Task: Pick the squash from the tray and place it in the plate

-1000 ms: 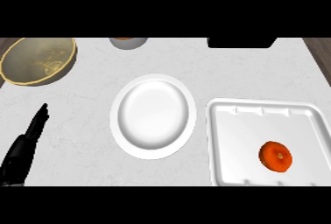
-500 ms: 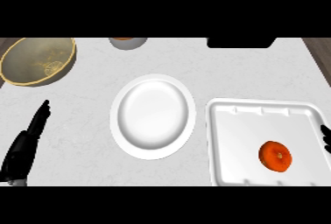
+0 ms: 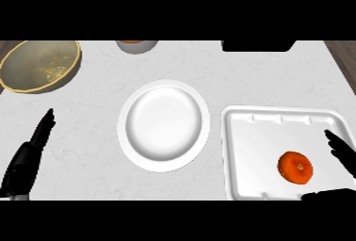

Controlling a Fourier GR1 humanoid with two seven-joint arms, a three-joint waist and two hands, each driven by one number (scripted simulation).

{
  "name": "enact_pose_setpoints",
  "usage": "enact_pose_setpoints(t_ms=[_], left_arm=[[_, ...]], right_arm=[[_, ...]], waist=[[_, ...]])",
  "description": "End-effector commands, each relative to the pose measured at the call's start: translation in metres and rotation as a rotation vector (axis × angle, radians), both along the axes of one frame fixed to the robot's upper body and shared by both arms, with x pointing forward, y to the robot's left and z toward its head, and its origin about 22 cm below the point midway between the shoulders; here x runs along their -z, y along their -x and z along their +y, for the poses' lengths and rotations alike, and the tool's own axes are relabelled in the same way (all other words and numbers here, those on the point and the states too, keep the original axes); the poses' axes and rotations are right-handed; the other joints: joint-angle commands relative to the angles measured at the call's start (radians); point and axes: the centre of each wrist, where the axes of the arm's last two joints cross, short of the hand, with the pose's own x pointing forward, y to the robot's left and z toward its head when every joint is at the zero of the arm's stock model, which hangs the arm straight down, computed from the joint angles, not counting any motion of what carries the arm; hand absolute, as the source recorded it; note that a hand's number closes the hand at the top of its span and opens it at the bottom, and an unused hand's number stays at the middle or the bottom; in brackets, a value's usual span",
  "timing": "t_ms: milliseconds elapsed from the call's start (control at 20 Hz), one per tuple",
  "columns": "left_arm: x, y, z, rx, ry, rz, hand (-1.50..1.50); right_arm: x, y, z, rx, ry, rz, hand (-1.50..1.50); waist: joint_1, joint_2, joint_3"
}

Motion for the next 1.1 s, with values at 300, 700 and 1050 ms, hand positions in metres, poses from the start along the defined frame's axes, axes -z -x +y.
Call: enact_pose_setpoints(t_ms=[300,700,1050], left_arm=[[0.012,0.005,0.004,0.009,-0.002,0.013,0.00],[0.018,-0.012,-0.011,-0.002,-0.011,-0.013,0.00],[0.027,0.009,0.012,0.000,-0.013,0.003,0.00]], right_arm=[[0.023,-0.012,-0.008,-0.045,-0.001,0.070,-1.50],[0.054,-0.030,0.004,-0.052,-0.020,0.071,-1.50],[0.071,-0.010,0.016,-0.059,-0.023,-0.025,1.50]], waist=[[-0.002,0.000,0.000],[-0.002,0.000,0.000],[-0.004,0.000,0.000]])
